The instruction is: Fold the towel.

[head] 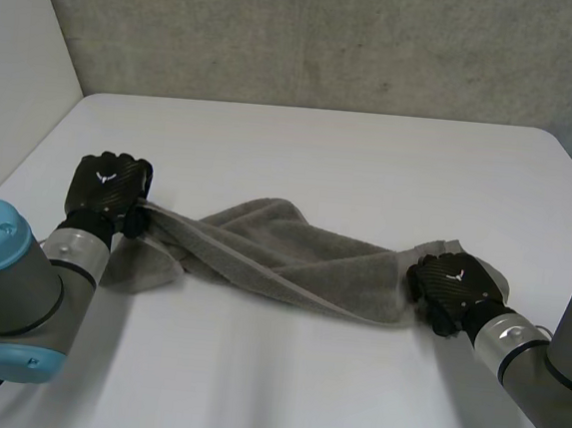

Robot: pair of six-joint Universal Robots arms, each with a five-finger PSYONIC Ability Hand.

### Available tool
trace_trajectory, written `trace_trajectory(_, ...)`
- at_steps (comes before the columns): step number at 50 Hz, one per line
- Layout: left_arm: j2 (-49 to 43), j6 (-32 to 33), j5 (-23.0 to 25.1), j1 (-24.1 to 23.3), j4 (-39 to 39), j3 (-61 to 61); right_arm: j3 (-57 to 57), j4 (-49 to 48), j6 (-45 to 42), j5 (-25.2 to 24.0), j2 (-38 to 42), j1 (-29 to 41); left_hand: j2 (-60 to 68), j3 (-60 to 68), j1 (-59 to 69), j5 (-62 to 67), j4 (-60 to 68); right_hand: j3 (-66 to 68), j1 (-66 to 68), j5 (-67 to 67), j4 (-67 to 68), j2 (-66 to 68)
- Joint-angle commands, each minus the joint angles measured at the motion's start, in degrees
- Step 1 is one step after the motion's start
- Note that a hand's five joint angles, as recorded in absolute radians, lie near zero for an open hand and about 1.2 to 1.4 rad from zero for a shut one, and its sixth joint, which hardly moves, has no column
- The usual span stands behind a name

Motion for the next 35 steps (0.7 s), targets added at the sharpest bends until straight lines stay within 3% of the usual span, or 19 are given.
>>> trace_trajectory(1, 0.0, 0.0, 0.0, 0.0, 0.0, -0.1, -0.1, 0.0, 0.0, 0.0, 0.1, 0.0, -6.8, -8.6, -3.8, -15.0, -6.9, 2.4, 2.8, 2.3, 1.1, 31.6)
trace_trajectory(4, 0.0, 0.0, 0.0, -0.1, 0.0, -0.1, -0.1, 0.0, 0.0, -0.1, 0.1, 0.0, -6.8, -8.6, -3.8, -15.0, -6.9, 4.8, 5.2, 4.7, 3.4, 33.9)
trace_trajectory(6, 0.0, 0.0, 0.0, -0.1, 0.0, -0.1, -0.2, 0.0, 0.0, 0.0, 0.1, 0.0, -6.8, -8.6, -3.8, -15.0, -6.9, 15.1, 15.5, 15.0, 13.7, 44.2)
trace_trajectory(21, 0.4, 0.0, 0.2, -0.3, 0.0, -0.4, 0.1, 0.6, 0.3, 0.1, -0.1, -0.4, -6.8, -8.6, -3.8, -15.0, -6.9, 15.2, 15.5, 15.1, 13.8, 44.3)
trace_trajectory(25, 0.4, 0.0, 0.2, -0.4, 0.0, -0.4, 0.4, 1.2, 0.3, 0.0, 0.0, 0.0, -6.8, -8.6, -3.8, -15.0, -6.9, -8.6, -8.3, -8.7, -10.0, 20.5)
trace_trajectory(35, 0.4, 0.0, 0.2, -0.6, 0.1, -1.0, 0.3, 2.3, 0.3, -0.1, 0.2, 0.5, -6.8, -8.6, -3.8, -15.0, -6.9, -17.4, -17.0, -17.5, -18.8, 11.7)
